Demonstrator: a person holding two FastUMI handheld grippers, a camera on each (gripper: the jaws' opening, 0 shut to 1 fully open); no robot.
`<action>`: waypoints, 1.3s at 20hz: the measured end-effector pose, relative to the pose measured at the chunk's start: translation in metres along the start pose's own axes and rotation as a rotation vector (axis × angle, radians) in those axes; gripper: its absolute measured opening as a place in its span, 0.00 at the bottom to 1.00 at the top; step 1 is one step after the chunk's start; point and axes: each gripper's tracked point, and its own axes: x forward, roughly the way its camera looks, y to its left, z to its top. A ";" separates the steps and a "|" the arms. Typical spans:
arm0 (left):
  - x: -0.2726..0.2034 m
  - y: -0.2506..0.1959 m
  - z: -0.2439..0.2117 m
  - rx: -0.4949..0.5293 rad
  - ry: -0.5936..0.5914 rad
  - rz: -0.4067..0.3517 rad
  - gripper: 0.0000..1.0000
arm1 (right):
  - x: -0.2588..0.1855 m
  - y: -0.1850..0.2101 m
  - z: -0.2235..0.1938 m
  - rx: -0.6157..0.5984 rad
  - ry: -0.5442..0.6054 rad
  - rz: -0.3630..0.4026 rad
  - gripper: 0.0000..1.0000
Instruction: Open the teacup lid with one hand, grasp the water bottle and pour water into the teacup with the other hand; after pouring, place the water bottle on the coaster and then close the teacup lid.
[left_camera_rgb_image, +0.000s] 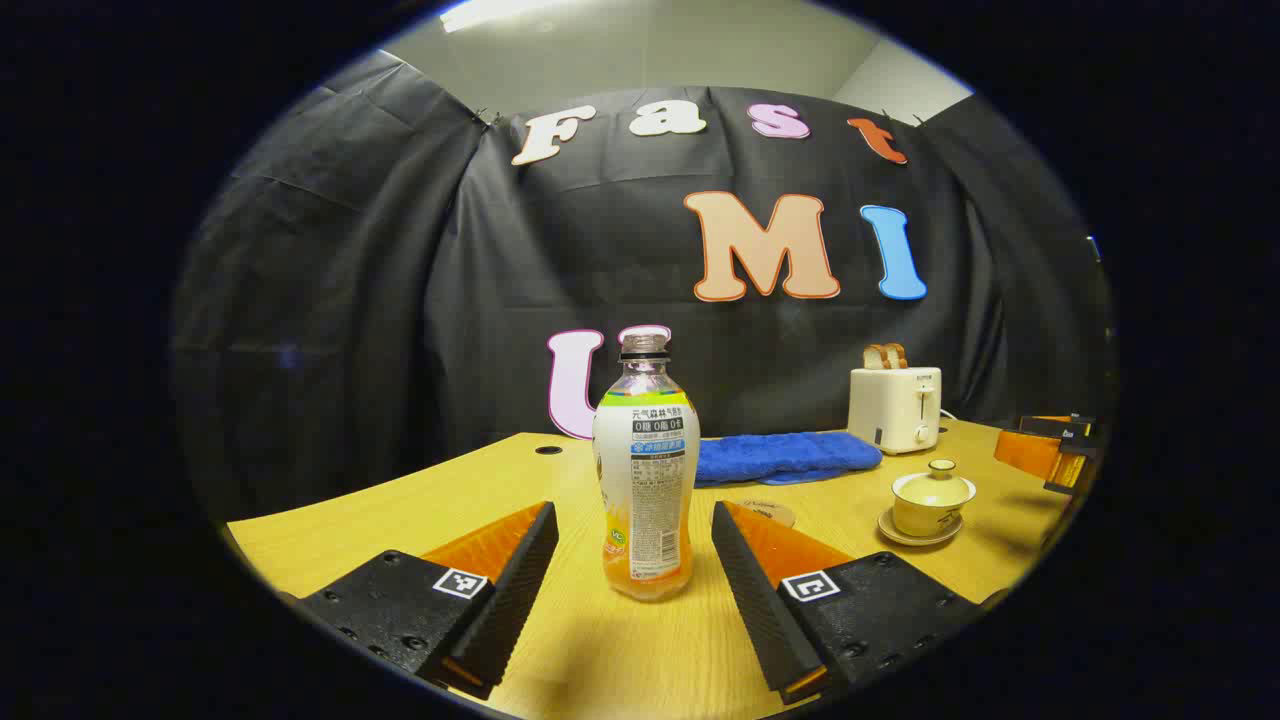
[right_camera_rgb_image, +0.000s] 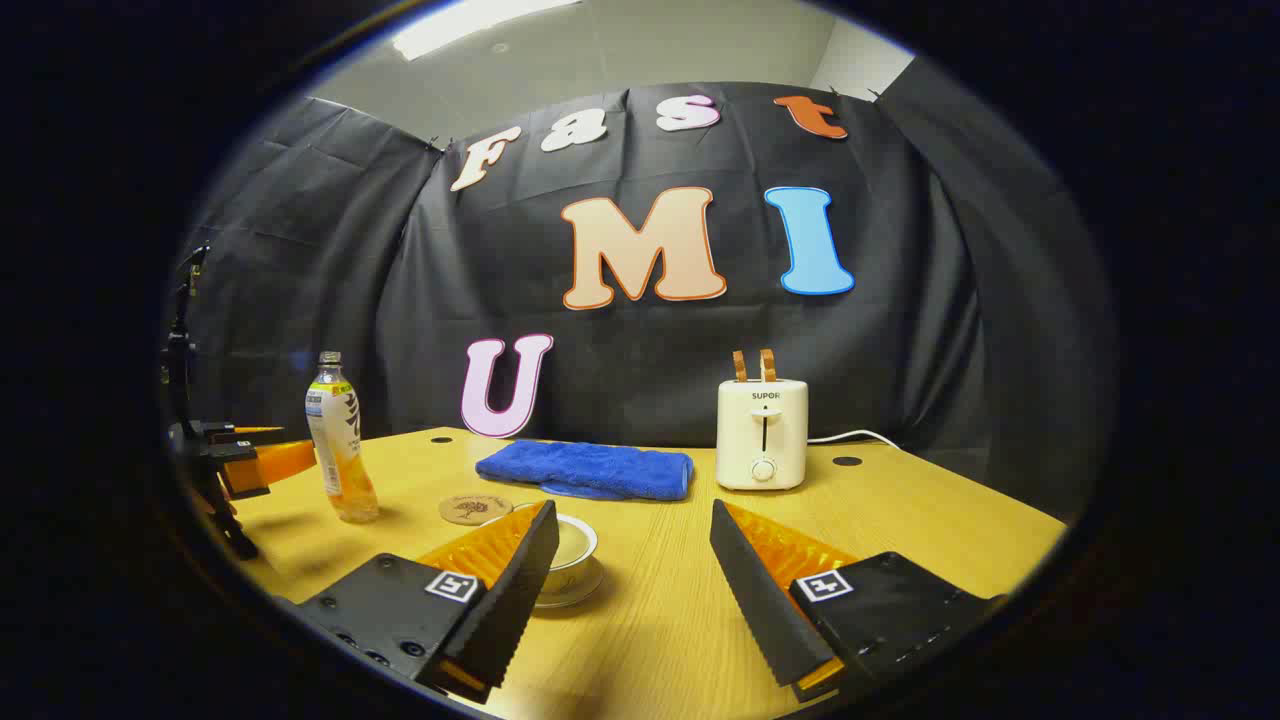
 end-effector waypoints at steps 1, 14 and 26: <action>0.000 -0.001 0.000 -0.001 -0.003 -0.004 0.90 | 0.000 0.000 0.000 0.000 0.000 0.000 0.98; 0.001 0.000 0.000 -0.001 -0.001 -0.006 0.90 | 0.000 0.001 0.000 0.000 -0.001 0.000 0.98; 0.000 0.000 0.000 -0.001 -0.001 -0.007 0.90 | 0.001 0.008 -0.001 0.001 0.002 0.033 0.99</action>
